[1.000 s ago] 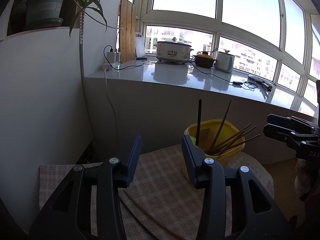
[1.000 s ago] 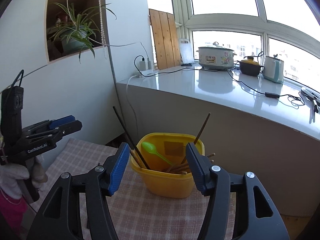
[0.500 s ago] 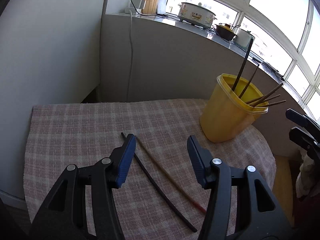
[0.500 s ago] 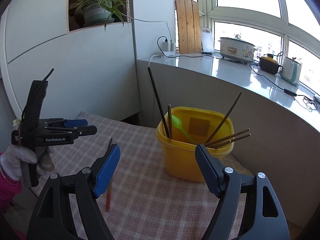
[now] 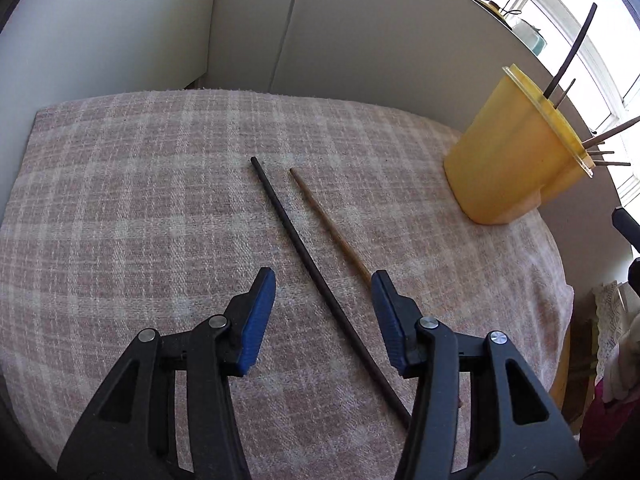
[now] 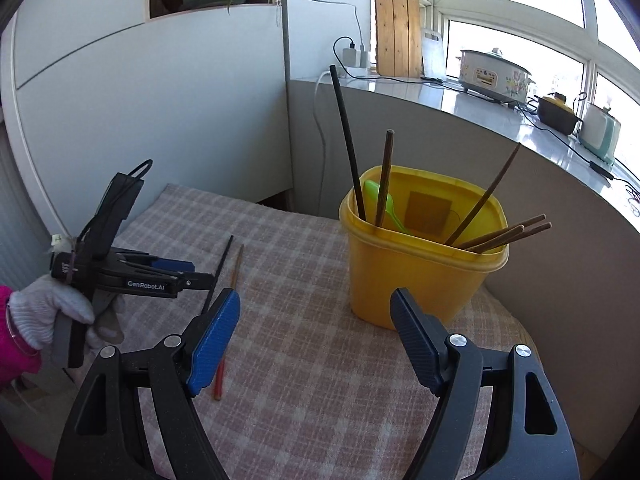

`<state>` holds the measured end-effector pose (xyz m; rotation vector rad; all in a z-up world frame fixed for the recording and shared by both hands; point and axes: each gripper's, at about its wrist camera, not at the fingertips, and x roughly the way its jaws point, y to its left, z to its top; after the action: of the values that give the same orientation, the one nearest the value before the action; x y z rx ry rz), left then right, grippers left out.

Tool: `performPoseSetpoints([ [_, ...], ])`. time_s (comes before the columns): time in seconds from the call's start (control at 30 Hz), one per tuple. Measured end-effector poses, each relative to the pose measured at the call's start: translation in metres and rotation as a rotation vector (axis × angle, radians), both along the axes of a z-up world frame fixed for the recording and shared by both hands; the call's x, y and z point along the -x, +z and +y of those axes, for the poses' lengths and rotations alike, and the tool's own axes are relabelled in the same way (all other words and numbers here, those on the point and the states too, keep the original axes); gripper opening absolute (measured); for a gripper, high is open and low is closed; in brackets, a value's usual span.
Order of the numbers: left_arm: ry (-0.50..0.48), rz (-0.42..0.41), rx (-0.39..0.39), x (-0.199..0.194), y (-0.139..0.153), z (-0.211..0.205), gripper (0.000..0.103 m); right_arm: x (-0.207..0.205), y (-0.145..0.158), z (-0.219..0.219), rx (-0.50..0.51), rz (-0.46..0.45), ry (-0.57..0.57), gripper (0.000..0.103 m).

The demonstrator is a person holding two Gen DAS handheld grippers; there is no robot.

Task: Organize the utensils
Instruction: 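Close the left tool on the black chopstick while the right tool grasps the red-tipped wooden chopstick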

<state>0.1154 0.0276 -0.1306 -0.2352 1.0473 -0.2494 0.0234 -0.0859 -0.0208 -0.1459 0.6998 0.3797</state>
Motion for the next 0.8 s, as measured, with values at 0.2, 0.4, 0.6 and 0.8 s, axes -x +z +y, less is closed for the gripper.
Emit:
performPoseSetpoints([
  [0.2, -0.014, 0.028, -0.037, -0.01, -0.011, -0.018, 0.042, 0.0, -0.005, 0.003, 0.011, 0.013, 0.008, 0.077],
  [0.4, -0.017, 0.022, -0.092, -0.021, -0.015, -0.026, 0.021, -0.002, -0.009, 0.009, 0.016, 0.03, 0.023, 0.077],
  [0.6, -0.017, 0.024, -0.076, -0.021, -0.017, -0.017, 0.014, -0.003, -0.015, 0.021, 0.026, 0.045, 0.054, 0.077],
  [0.8, -0.022, 0.028, -0.073, -0.013, -0.012, -0.005, 0.013, -0.011, -0.025, 0.038, 0.046, 0.084, 0.098, 0.077],
])
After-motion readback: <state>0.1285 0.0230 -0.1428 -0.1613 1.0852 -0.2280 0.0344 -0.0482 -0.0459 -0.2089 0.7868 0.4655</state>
